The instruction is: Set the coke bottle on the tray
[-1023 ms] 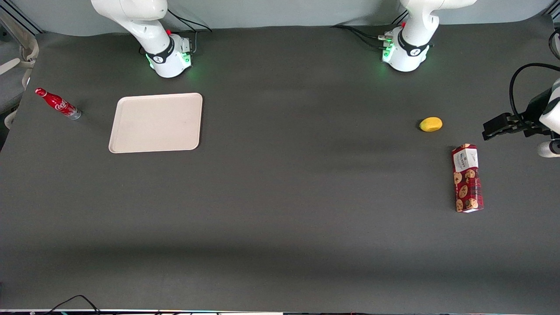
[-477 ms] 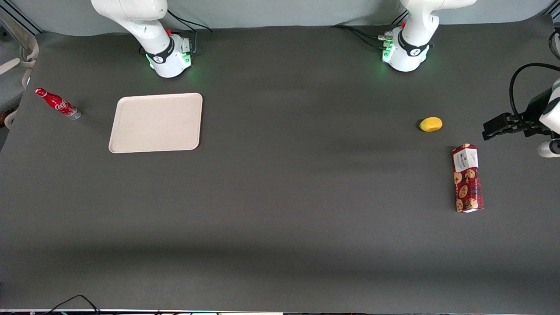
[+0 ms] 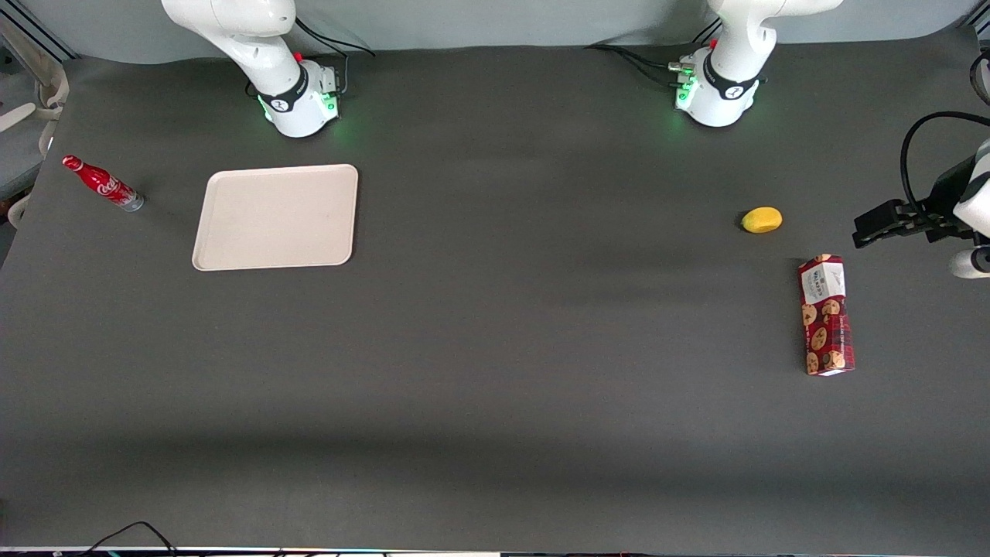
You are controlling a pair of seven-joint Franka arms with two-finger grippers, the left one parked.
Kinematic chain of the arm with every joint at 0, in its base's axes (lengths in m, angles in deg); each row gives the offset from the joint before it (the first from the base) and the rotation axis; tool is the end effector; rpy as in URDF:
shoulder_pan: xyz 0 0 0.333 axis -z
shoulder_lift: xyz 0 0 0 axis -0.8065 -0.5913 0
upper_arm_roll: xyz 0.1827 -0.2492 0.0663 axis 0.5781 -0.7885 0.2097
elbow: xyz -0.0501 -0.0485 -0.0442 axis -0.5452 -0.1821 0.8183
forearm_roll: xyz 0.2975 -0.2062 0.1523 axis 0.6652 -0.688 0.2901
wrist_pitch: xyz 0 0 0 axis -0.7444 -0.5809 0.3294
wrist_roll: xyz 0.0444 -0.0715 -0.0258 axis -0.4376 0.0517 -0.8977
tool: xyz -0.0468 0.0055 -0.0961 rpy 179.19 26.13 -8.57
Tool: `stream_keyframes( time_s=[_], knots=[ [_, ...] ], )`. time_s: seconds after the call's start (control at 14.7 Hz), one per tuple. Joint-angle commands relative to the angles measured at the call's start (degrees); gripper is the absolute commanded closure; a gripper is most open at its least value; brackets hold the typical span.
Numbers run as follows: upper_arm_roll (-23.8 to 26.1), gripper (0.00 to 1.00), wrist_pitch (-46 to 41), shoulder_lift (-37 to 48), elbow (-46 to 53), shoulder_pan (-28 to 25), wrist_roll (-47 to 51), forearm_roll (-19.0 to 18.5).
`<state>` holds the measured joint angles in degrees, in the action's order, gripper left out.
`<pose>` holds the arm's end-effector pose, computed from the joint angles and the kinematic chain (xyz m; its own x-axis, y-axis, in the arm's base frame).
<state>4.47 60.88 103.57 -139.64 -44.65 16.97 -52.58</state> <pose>0.1900 -0.4275 0.4583 0.9139 -0.3953 0.0921 -0.3873 -0.9172 -0.0933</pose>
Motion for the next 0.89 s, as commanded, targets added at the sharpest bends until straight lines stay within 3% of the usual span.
stream_keyframes(
  time_s=[0.0, 0.61, 0.82],
  knots=[
    [-3.45, 0.0, 10.71, 2.55, -10.04, -0.31, 1.11, -1.7],
    [-3.82, 0.0, 20.66, -9.39, -11.74, -2.42, 0.67, -0.83],
    [-3.82, 0.0, 22.0, -12.48, -11.74, -2.6, 0.58, 2.16]
  ],
)
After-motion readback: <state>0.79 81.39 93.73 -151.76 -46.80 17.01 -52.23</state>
